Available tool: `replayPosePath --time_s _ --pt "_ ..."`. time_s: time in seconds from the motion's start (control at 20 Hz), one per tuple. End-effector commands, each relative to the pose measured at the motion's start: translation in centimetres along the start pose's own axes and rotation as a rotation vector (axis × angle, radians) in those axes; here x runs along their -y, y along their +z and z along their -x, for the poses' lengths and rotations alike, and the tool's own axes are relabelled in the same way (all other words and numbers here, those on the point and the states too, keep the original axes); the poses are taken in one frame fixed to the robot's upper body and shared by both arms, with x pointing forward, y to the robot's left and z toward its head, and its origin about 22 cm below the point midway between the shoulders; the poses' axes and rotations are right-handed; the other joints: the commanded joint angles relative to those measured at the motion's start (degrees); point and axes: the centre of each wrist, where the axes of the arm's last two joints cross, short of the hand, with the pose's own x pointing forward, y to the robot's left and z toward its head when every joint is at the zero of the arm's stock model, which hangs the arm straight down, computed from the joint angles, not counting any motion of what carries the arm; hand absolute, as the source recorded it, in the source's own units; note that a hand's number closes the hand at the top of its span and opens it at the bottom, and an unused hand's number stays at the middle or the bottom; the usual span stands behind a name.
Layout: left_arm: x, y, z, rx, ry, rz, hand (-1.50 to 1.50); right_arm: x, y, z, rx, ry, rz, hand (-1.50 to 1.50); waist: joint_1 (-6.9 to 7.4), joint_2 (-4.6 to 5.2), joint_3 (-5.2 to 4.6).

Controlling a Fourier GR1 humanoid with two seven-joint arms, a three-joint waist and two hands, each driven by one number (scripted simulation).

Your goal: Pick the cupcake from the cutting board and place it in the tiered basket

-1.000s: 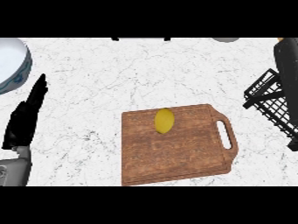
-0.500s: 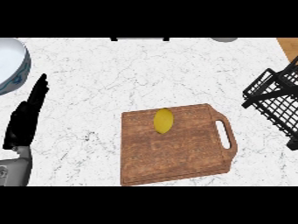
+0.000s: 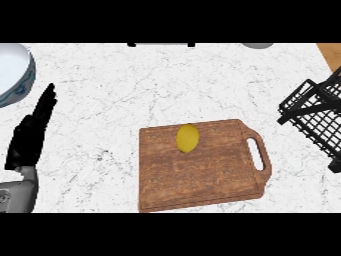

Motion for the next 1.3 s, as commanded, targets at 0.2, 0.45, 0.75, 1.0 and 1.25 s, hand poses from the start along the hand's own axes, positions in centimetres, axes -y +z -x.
replayPosePath --time_s 0.2,0.45,0.75,1.0,1.25 --pt "-0.8 -0.8 -0.5 -0.003 0.0 0.002 0.0 -3.2 0.7 2.9 -0.138 -0.162 -0.12 -1.5 -0.21 0.11 0.31" --pt "0.3 1.5 0.3 -0.013 0.011 0.008 0.0 -3.1 -0.4 6.2 -0.136 -0.326 0.017 -1.5 0.15 0.02 0.37" --pt "-1.3 1.3 0.9 -0.001 0.001 0.018 0.0 0.9 1.8 4.6 -0.112 -0.445 0.143 -1.5 -0.04 -0.08 0.29" --pt "-0.3 0.2 0.3 0.002 -0.003 -0.026 0.0 5.0 2.8 7.2 -0.2 -0.479 0.213 -1.5 -0.85 -0.19 0.26" --pt "-1.3 0.7 1.0 -0.023 -0.014 -0.028 0.0 8.7 5.0 11.3 -0.294 -0.568 0.152 -1.5 -1.74 -0.49 0.25"
